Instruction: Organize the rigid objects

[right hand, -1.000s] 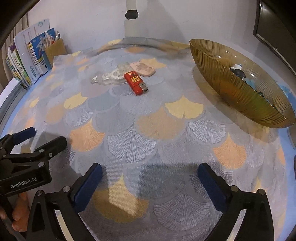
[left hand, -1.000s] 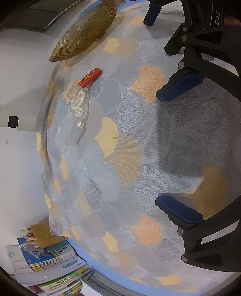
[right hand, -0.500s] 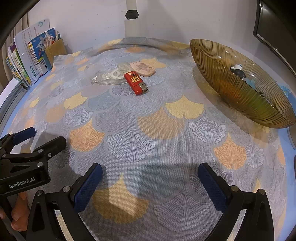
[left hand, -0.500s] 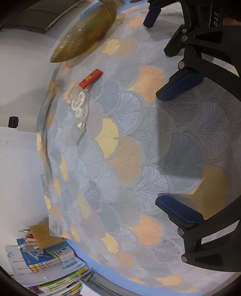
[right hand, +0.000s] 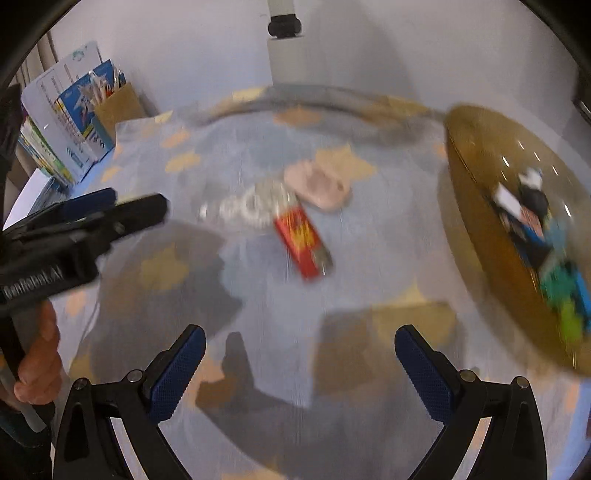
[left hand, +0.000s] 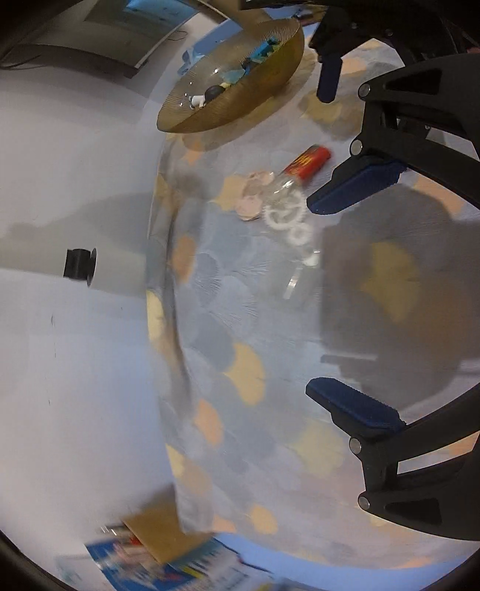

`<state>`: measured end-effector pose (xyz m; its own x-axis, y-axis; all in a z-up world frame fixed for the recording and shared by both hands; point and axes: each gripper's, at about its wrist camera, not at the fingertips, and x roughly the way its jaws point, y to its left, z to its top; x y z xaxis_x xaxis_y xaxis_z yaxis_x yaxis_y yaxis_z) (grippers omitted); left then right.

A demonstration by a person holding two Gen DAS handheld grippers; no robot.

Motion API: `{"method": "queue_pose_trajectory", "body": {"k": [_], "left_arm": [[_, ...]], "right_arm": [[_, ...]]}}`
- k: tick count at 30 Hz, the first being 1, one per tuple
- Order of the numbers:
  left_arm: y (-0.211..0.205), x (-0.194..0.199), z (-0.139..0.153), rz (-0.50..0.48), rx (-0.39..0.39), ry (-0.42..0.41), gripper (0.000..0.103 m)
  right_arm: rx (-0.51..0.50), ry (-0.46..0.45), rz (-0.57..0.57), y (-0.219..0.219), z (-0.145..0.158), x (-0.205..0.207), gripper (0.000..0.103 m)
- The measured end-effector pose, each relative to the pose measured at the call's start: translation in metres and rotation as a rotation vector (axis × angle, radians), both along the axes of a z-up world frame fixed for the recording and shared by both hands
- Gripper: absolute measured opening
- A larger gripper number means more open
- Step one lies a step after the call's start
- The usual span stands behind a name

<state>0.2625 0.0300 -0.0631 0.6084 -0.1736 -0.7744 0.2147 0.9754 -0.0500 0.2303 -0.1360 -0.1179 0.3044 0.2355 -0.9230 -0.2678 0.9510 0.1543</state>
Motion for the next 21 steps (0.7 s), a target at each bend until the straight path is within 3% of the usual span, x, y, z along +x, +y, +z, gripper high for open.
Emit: {"method": "queue_pose_trajectory", "body": {"k": [4,6,8,10,11,16,21], "left_arm": [[-0.002,0.024,-0.012,-0.031,-0.027,0.035,0.069],[-0.004,0.033,-0.019,-0.039,-0.042,0.058,0.053],[-0.003,0.041,-0.026,-0.057,-0.113,0.089,0.041],[0.001,0.043,-0.027,-0.044,-0.153,0.092,0.040],[0.002,0.043,-0.027,-0.038,-0.155,0.088,0.040],[0.012,0.021,-0.015,-0.019,-0.141,0.056,0.040],[0.013,-0.024,0.000,-0.055,-0.124,0.024,0.040]], "right_arm": [[-0.009,0.014,-0.019,0.003,-0.005,0.024,0.099],[0.010,-0.011,-0.037,0.003,-0.004,0.028,0.097],[0.021,-0.028,-0.041,0.006,-0.007,0.033,0.085],[0.027,-0.024,-0.023,0.012,-0.013,0.041,0.075],[0.008,-0.046,-0.018,0.016,-0.014,0.043,0.063],[-0.040,-0.113,0.036,0.024,-0.013,0.037,0.026],[0.012,-0.072,-0.005,0.004,-0.002,0.002,0.022]]}}
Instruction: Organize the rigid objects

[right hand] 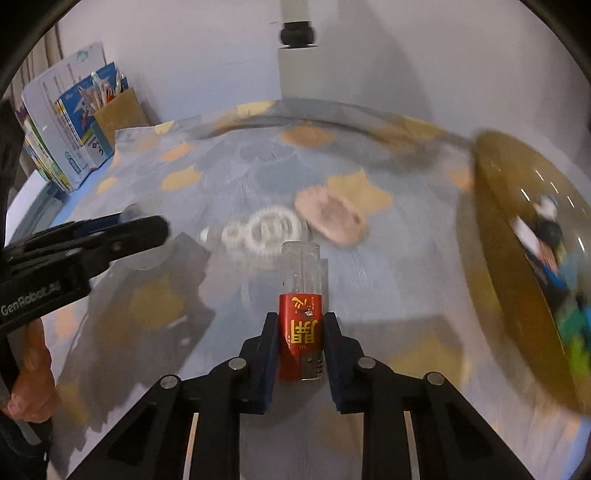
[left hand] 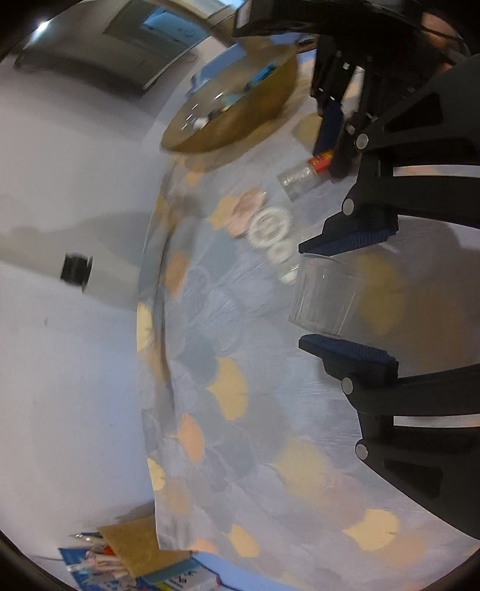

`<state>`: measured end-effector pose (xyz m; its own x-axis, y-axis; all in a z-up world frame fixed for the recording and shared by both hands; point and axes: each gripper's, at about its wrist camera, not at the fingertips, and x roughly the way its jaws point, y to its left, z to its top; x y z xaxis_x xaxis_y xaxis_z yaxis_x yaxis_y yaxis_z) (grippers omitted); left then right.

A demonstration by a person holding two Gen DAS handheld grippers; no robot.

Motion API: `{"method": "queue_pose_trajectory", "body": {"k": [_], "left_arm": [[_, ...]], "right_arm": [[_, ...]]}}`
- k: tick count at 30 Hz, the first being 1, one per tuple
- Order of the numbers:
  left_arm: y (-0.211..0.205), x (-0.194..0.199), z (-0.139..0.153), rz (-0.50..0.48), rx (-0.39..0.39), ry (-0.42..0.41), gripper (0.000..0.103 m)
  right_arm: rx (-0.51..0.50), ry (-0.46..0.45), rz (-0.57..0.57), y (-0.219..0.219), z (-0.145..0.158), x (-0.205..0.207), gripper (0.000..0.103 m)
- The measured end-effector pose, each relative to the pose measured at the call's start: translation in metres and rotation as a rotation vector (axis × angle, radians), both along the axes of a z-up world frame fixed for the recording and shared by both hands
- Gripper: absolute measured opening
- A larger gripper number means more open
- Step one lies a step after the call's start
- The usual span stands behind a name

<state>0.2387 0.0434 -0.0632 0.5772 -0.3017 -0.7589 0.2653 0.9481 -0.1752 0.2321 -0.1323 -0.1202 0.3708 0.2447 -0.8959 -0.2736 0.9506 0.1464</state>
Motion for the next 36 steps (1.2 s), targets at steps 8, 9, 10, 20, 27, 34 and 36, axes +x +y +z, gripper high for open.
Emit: {"method": "queue_pose_trajectory", "body": {"k": [8,9,10,20,27,34,36], "left_arm": [[-0.022,-0.066,-0.003,-0.067,0.031,0.011,0.040],[-0.022,-0.072,-0.003,-0.072,0.032,0.016,0.040],[-0.024,-0.077,-0.004,-0.078,0.034,0.020,0.040],[-0.016,-0.107,-0.023,-0.021,0.005,0.117,0.066],[-0.014,-0.130,-0.024,-0.084,0.066,0.089,0.067],[-0.013,-0.096,-0.024,-0.017,0.037,0.091,0.067],[-0.019,-0.093,-0.025,-0.007,0.052,0.075,0.066]], "right_arm": [[0.084,0.143,-0.156,-0.057,0.012,-0.084,0.022],[0.089,0.154,-0.177,-0.064,0.012,-0.093,0.022],[0.086,0.151,-0.197,-0.071,0.011,-0.105,0.022],[0.102,0.097,-0.160,-0.078,0.013,-0.141,0.065],[0.075,0.071,-0.130,-0.065,0.010,-0.142,0.084],[-0.092,-0.004,-0.137,-0.049,0.001,-0.130,0.084],[-0.101,-0.024,-0.140,-0.049,0.000,-0.130,0.080]]}}
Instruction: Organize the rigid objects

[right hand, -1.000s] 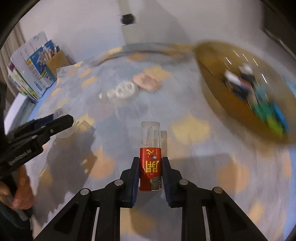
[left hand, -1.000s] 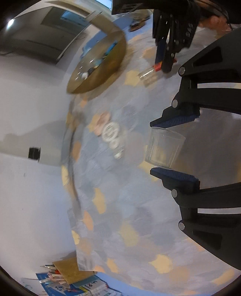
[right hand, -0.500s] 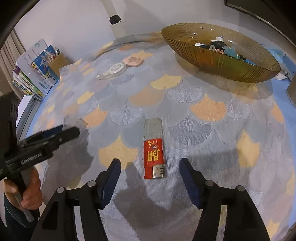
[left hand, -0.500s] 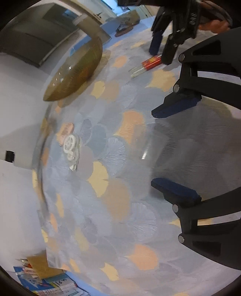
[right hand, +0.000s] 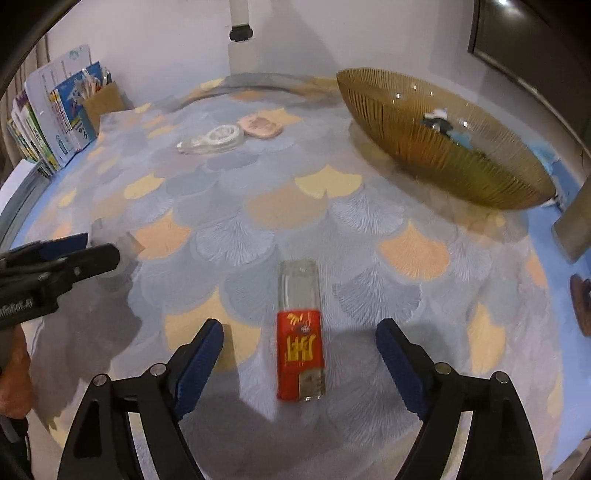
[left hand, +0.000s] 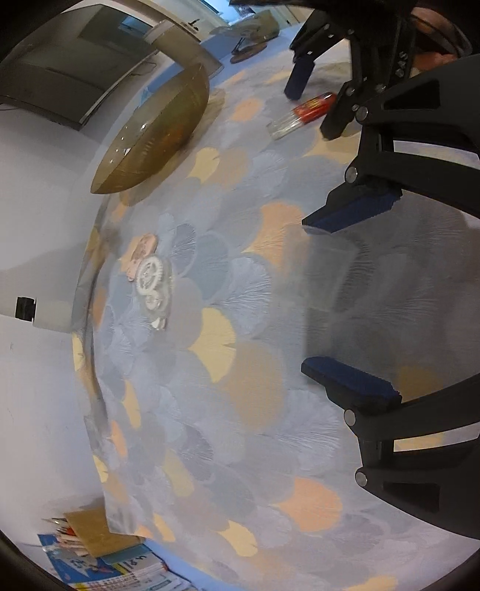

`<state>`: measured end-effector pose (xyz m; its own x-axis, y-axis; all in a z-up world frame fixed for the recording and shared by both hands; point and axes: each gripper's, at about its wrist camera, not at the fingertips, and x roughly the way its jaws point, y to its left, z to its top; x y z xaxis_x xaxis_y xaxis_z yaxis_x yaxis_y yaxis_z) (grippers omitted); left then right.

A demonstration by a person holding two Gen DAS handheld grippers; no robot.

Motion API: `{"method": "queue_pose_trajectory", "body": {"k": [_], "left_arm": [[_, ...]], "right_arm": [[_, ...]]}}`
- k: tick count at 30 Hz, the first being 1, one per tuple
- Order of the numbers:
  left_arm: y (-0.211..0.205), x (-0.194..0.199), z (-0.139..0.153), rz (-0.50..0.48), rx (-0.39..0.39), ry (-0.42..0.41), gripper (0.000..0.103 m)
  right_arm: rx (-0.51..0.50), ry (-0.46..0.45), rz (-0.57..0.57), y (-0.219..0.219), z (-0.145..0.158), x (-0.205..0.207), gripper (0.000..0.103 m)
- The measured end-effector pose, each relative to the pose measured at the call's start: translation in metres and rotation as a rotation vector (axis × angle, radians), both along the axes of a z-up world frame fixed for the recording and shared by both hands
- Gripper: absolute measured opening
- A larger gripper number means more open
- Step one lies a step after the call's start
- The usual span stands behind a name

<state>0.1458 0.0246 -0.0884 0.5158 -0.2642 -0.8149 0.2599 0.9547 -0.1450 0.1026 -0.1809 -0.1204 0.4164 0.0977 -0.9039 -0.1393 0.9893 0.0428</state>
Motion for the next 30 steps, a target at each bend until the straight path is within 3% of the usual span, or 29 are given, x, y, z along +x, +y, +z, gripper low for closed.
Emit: {"method": "queue_pose_trajectory", "body": {"k": [1,2,3,5,9,12,17,20,24,30], "left_arm": [[-0.002,0.001,0.000,0.004,0.007,-0.008,0.064],[-0.004,0.000,-0.001,0.004,0.013,-0.016,0.053],[-0.007,0.000,0.000,-0.010,0.015,-0.020,0.031],[-0.011,-0.001,0.002,-0.030,0.009,-0.014,0.031],[-0.021,-0.008,0.016,-0.053,0.001,-0.054,0.031],[-0.026,-0.008,0.027,-0.066,-0.006,-0.071,0.031],[-0.045,-0.008,0.049,-0.083,-0.016,-0.112,0.031],[-0.058,0.001,0.066,-0.076,-0.024,-0.144,0.031],[-0.089,0.021,0.105,-0.104,-0.039,-0.209,0.031],[-0.147,0.049,0.148,-0.178,-0.059,-0.302,0.031]], "right_arm": [[0.000,-0.015,-0.003,-0.001,0.001,-0.001,0.063],[0.005,-0.033,0.005,0.000,0.003,-0.002,0.042],[0.010,-0.042,0.020,0.001,0.006,-0.004,0.034],[0.034,-0.043,0.018,-0.002,0.008,-0.004,0.022],[0.342,0.013,0.004,-0.025,0.010,-0.002,0.022],[0.432,0.003,-0.025,-0.042,0.017,-0.003,0.022],[0.431,-0.071,-0.059,-0.066,0.043,-0.005,0.022],[0.379,-0.152,-0.083,-0.084,0.071,-0.007,0.022],[0.326,-0.299,-0.173,-0.129,0.122,0.001,0.022],[0.310,-0.380,-0.320,-0.187,0.157,0.025,0.022]]}}
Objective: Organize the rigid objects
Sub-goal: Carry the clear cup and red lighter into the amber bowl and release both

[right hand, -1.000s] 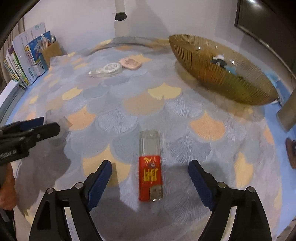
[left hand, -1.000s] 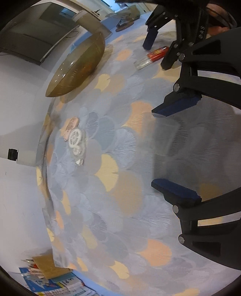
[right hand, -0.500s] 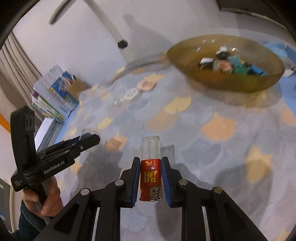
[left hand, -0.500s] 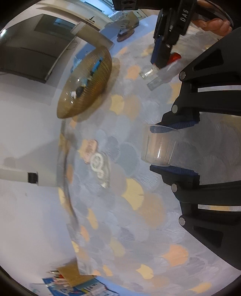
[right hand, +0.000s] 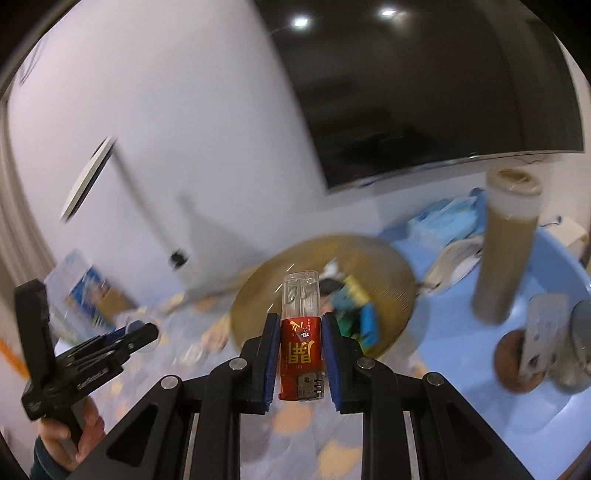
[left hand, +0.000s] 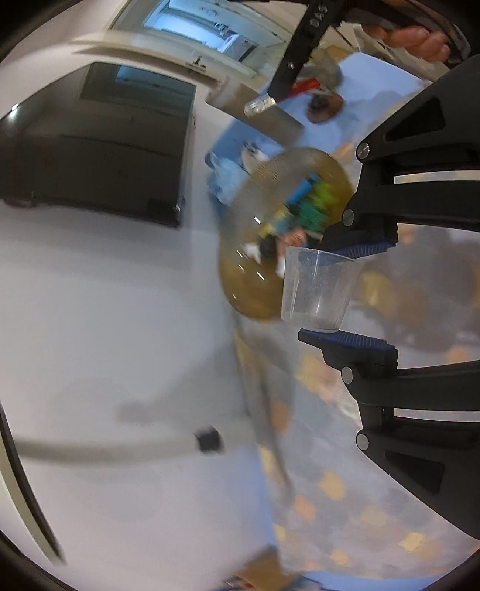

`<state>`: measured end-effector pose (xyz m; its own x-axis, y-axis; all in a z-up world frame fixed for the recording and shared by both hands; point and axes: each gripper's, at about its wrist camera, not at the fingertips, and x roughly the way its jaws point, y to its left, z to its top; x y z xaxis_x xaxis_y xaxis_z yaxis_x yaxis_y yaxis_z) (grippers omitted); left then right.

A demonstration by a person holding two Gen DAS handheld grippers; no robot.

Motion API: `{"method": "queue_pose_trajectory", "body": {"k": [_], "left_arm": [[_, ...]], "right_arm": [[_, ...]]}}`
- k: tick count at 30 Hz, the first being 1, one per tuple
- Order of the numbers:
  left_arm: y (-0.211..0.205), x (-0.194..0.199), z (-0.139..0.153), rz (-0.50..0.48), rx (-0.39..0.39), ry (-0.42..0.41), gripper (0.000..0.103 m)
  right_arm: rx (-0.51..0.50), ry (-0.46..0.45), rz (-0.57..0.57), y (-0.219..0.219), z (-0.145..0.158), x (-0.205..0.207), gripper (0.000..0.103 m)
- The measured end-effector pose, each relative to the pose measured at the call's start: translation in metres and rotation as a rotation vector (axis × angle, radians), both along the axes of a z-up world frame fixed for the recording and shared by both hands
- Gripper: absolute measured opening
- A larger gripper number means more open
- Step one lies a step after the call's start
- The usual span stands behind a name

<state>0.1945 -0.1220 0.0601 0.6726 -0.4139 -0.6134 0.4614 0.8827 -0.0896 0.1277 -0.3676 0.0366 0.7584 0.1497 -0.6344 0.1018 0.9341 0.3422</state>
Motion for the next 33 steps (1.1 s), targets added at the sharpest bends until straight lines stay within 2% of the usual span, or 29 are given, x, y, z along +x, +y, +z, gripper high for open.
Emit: {"method": "queue_pose_trajectory", "body": {"k": [5,10,11,12,14,16,18,19,24,27,29,31,33], "left_arm": [[-0.046,0.023,-0.009,-0.048,0.021,0.024,0.031],[-0.077,0.035,-0.030,-0.081,0.040,0.078,0.032],[-0.081,0.035,-0.031,-0.078,0.039,0.081,0.039],[-0.082,0.034,-0.033,-0.071,0.038,0.082,0.057],[-0.081,0.027,-0.031,-0.072,0.036,0.066,0.080],[-0.071,0.016,-0.027,-0.080,0.025,0.026,0.080],[-0.058,0.009,-0.025,-0.076,0.039,0.032,0.080],[-0.047,0.004,-0.024,-0.060,0.040,0.033,0.080],[0.018,-0.018,-0.021,0.056,0.010,0.039,0.080],[0.059,-0.032,-0.025,0.137,-0.031,0.056,0.080],[0.091,-0.041,-0.036,0.210,-0.040,0.076,0.080],[0.119,-0.046,-0.058,0.276,-0.030,0.115,0.080],[0.141,-0.048,-0.088,0.334,-0.012,0.169,0.080]], "right_arm": [[0.029,0.027,-0.064,-0.021,-0.011,0.029,0.022],[0.044,0.091,-0.063,-0.028,-0.031,0.052,0.022],[0.040,0.102,-0.057,-0.027,-0.034,0.056,0.022],[0.040,0.123,-0.046,-0.026,-0.038,0.060,0.024],[0.059,0.159,-0.024,-0.026,-0.045,0.064,0.028],[0.063,0.180,-0.016,-0.026,-0.050,0.061,0.030],[0.051,0.182,-0.018,-0.025,-0.051,0.052,0.033],[0.054,0.185,-0.017,-0.025,-0.052,0.048,0.037],[0.084,0.178,0.034,-0.003,-0.042,0.025,0.042],[0.056,0.151,0.090,0.025,-0.030,0.014,0.061],[0.013,0.116,0.133,0.052,-0.024,0.004,0.072],[-0.035,0.105,0.172,0.080,-0.031,-0.005,0.083],[-0.083,0.116,0.190,0.104,-0.052,-0.010,0.085]]}}
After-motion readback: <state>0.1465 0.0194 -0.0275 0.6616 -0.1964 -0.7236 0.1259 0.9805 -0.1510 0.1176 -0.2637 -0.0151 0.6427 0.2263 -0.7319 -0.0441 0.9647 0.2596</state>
